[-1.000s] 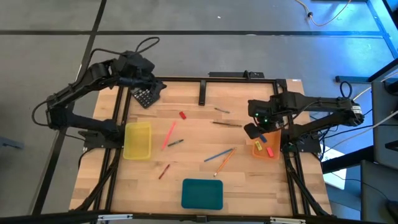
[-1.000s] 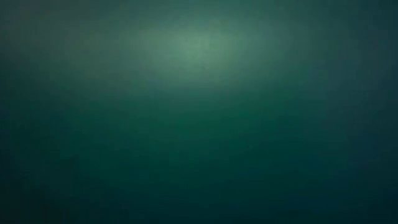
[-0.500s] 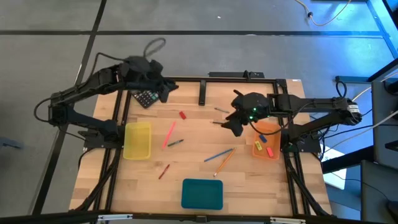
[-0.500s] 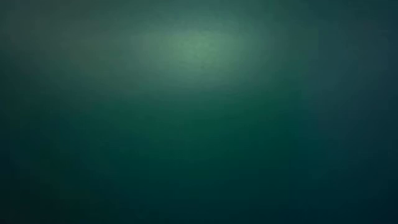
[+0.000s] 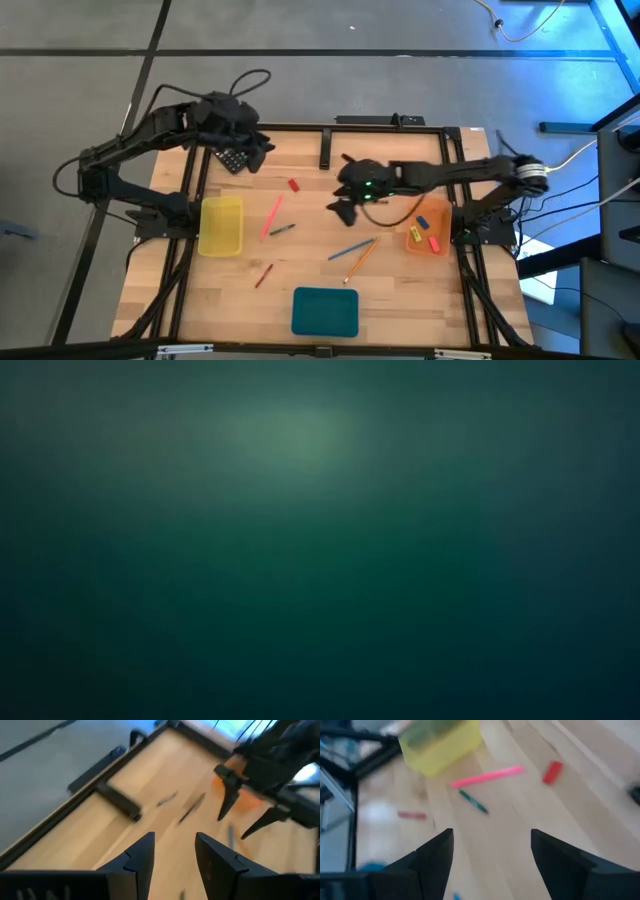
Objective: Sort crayons/erasers/pens/pencils in bins
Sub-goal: Put the red eraser into the orange bin
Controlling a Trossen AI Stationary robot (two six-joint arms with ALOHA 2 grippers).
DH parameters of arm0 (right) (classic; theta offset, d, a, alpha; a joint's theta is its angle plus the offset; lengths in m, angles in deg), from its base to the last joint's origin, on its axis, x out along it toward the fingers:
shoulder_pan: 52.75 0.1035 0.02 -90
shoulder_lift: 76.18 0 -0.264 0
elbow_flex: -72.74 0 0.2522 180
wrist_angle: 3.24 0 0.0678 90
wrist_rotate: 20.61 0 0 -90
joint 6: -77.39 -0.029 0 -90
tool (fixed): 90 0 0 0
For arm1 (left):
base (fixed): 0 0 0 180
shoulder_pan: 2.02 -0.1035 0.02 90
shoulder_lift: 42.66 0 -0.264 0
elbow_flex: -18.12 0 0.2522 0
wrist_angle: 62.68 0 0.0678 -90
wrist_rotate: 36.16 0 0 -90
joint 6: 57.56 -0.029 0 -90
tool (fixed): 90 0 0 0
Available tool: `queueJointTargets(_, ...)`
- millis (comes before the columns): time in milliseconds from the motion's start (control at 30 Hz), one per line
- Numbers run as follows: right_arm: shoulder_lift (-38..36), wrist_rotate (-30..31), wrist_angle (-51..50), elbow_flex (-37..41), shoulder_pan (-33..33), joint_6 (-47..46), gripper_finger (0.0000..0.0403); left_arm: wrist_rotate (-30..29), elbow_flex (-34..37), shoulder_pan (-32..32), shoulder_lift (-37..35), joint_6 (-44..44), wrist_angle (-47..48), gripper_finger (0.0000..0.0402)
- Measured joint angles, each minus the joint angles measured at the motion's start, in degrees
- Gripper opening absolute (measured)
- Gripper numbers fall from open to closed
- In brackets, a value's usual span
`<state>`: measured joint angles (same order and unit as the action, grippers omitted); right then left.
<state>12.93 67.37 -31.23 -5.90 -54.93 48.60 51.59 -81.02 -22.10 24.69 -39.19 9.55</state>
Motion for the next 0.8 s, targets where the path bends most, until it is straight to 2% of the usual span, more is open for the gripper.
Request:
queueJointTargets(100, 4.9, 0.0, 4.5, -2.8, 0.1, -2.6, 0.0265, -0.2, 0.0, -1.6, -0.4, -4.4, 5.9, 0.0135)
queueJointTargets(200, 9.3, 0.0, 2.8, -8.1, 0.2, -1.2, 0.0265, -0.4, 0.2, -2.9, -0.3, -8.8, 7.5, 0.0135)
queueJointTargets(400, 21.0, 0.0, -3.9, -19.9, 0.2, 11.8, 0.0265, 3.4, 5.5, -4.5, -0.3, -15.5, 5.9, 0.0135)
queueJointTargets(467, 25.3, 2.2, -4.4, -23.7, -0.1, 13.9, 0.0265, 3.8, 9.1, -4.3, -0.7, -15.5, 4.2, 0.0135)
queueJointTargets(567, 31.6, 8.1, -5.2, -29.1, -1.7, 7.9, 0.0265, 3.1, 14.9, -3.7, -1.2, -14.2, 1.7, 0.0135)
queueJointTargets(633, 35.7, 9.5, -5.9, -32.9, -3.7, 4.2, 0.0265, 2.3, 18.1, -3.7, -0.9, -14.4, 0.7, 0.0135)
queueJointTargets(800, 45.0, 8.1, -17.0, -43.8, -8.1, 0.6, 0.0265, 0.3, 21.1, -4.2, -0.1, -14.4, -0.9, 0.0135)
